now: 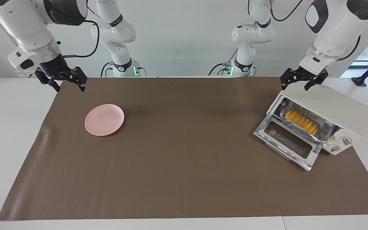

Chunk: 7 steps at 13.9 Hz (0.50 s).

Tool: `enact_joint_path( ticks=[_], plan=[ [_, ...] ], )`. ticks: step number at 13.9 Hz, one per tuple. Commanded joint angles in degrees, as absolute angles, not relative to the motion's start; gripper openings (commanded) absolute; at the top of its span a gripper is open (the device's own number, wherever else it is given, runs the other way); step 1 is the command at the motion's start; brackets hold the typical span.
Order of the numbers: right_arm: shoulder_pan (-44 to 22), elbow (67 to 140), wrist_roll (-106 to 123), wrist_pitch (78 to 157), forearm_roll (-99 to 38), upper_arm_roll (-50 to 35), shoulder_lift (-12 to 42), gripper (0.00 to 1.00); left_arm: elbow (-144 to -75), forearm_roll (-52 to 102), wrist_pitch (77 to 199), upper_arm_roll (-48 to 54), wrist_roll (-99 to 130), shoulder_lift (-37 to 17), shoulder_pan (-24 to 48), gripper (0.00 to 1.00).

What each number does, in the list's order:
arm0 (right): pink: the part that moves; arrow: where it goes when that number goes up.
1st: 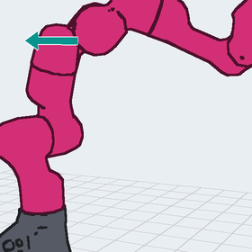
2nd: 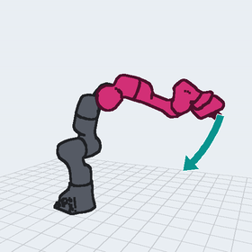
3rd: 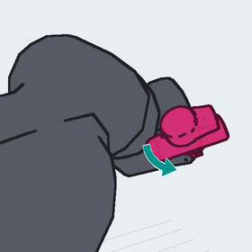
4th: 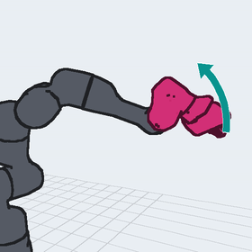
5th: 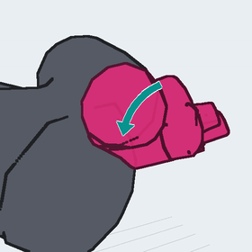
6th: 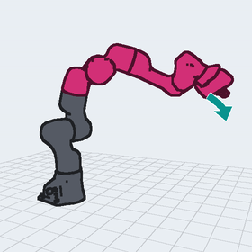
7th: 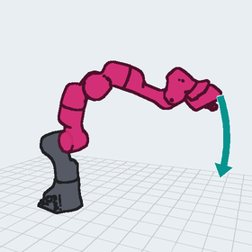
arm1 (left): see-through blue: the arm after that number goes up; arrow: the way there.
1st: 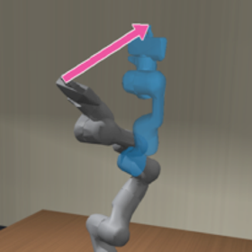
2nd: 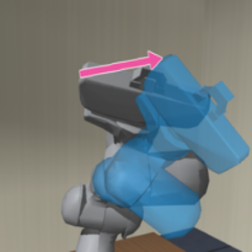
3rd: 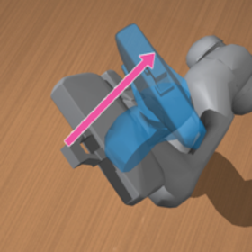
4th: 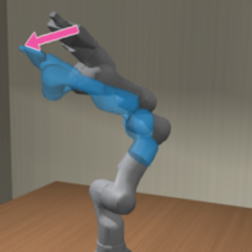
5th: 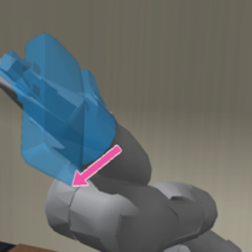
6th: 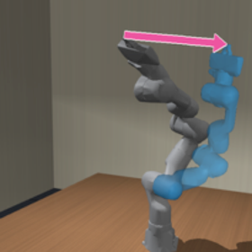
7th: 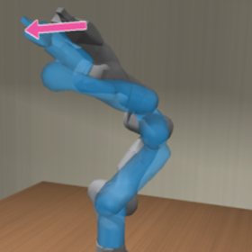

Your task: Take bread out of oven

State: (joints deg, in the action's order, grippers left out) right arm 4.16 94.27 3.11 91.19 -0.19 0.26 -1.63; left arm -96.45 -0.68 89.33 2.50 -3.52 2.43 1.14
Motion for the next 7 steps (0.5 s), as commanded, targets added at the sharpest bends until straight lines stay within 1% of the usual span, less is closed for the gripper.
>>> enact_joint_path(
  ticks=[1,7],
  plan=[
    [5.0,95.2,4.3,90.8,0.7,-0.4,-2.6,1.00,-96.8,0.1,90.2,3.3,-3.8,2.8,0.1,1.00],
    [5.0,95.2,4.3,90.8,0.7,-0.4,-2.6,1.00,-96.1,-0.4,90.6,2.9,-3.4,1.9,0.4,1.00]
  ],
)
